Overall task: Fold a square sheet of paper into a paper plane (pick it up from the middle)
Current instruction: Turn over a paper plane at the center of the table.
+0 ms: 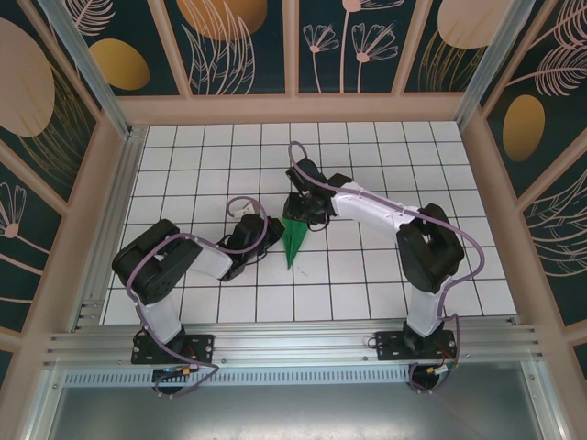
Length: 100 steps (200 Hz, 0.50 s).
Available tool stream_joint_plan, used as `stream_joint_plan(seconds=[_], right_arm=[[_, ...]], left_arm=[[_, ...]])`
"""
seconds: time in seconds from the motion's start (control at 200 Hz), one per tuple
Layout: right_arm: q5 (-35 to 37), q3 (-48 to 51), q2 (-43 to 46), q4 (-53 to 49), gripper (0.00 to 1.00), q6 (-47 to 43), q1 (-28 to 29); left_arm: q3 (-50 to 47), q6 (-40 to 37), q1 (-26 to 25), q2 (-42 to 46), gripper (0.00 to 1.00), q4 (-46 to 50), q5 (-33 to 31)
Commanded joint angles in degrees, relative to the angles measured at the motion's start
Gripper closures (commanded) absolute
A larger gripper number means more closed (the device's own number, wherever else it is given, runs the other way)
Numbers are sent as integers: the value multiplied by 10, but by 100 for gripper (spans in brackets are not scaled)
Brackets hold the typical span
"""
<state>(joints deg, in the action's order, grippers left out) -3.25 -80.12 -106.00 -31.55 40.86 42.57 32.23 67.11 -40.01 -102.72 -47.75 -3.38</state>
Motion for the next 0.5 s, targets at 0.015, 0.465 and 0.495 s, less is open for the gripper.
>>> stream_joint_plan(seconds=[0.015,0.465,0.495], right_arm=[[-6,-7,-25,-22,58,10,2],[-17,1,-63,-33,63,20,4],[-12,0,-65,-35,64,21,4]], left_arm=[[-9,-13,2,5,100,-33,8],[-14,-3,1,-2,100,-32,0],[-14,-1,1,-4,100,-30,-1]])
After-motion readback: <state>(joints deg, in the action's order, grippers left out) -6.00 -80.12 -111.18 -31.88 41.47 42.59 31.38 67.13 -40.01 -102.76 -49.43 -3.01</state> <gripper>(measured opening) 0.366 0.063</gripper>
